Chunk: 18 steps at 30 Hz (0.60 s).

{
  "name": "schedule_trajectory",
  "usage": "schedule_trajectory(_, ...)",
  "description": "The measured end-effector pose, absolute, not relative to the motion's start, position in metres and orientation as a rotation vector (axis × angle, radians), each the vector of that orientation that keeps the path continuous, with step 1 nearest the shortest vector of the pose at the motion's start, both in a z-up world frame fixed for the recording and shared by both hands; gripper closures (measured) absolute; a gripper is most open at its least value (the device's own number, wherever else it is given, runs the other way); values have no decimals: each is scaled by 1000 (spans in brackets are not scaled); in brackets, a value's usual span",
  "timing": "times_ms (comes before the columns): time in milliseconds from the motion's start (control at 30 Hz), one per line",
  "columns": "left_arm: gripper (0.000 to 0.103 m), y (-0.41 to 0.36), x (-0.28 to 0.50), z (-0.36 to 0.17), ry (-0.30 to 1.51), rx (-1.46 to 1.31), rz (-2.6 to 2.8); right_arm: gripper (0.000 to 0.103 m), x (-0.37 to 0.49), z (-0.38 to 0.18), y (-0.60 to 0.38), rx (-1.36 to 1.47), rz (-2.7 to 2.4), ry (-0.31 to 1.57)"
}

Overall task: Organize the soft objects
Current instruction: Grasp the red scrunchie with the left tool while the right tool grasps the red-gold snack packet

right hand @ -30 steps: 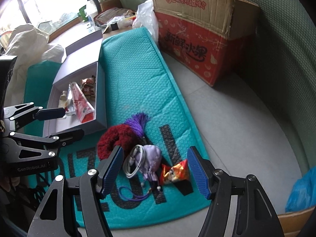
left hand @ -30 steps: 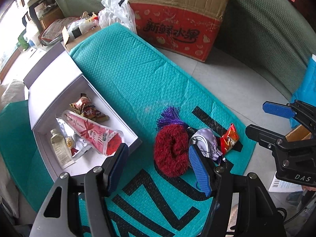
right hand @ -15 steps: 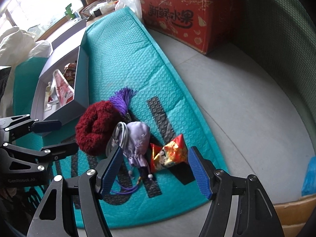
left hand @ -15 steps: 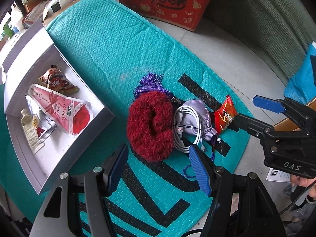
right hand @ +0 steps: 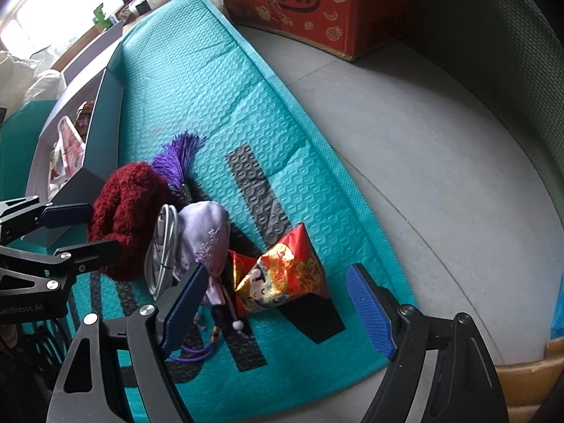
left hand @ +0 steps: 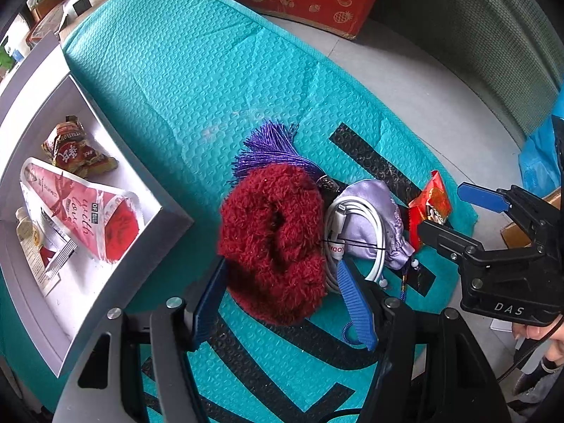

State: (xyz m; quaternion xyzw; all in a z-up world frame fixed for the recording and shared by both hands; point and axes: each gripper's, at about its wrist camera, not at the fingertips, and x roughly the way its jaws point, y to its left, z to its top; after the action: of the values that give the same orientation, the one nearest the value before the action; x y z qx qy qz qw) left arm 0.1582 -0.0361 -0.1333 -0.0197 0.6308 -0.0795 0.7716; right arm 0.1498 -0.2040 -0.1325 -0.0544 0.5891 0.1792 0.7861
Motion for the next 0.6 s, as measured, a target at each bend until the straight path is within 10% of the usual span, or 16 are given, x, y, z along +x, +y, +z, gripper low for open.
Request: schedule_trajectory(600,40,-48,183,-177,1415,56,-170,21,157,-164,-198,-175,364,1304)
